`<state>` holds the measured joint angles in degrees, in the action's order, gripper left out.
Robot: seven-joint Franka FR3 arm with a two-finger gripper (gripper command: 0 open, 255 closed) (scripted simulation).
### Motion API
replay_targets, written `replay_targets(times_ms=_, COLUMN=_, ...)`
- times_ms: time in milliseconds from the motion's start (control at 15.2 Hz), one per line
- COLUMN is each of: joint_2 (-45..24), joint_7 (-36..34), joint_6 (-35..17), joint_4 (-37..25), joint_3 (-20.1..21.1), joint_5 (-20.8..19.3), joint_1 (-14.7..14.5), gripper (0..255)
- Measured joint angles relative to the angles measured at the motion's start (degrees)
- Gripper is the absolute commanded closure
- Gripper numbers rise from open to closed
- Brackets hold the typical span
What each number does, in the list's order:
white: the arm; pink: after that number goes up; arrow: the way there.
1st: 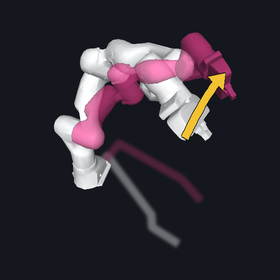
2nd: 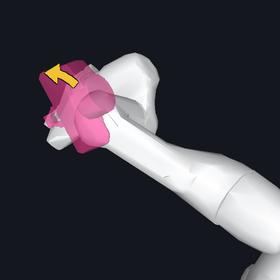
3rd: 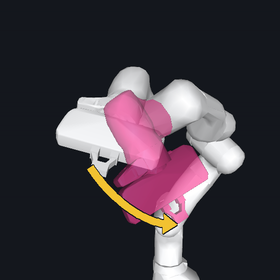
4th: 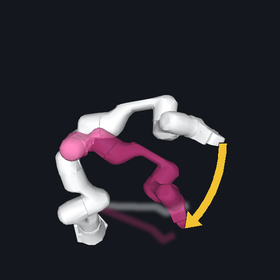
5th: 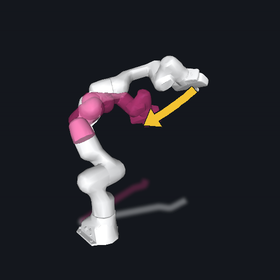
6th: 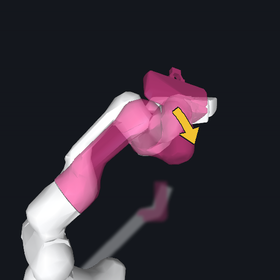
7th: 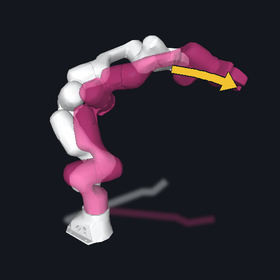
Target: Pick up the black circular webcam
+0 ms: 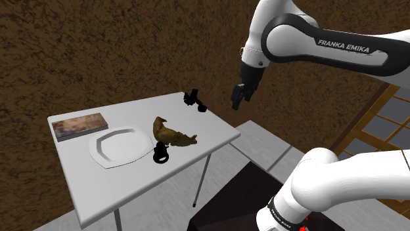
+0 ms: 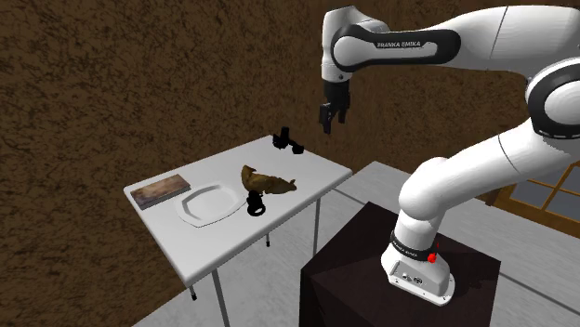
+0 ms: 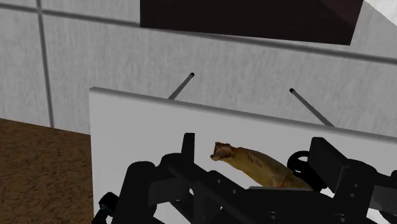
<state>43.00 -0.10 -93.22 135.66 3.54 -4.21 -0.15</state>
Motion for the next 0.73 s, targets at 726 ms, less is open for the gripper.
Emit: replay_targets(times_ms=726, joint_2=-9.59, joint_7=-12.47, joint_6=-16.49, joint_4=6.06, joint_3=6.91, joint_5=4.77, joint_1=-0.67, gripper=0)
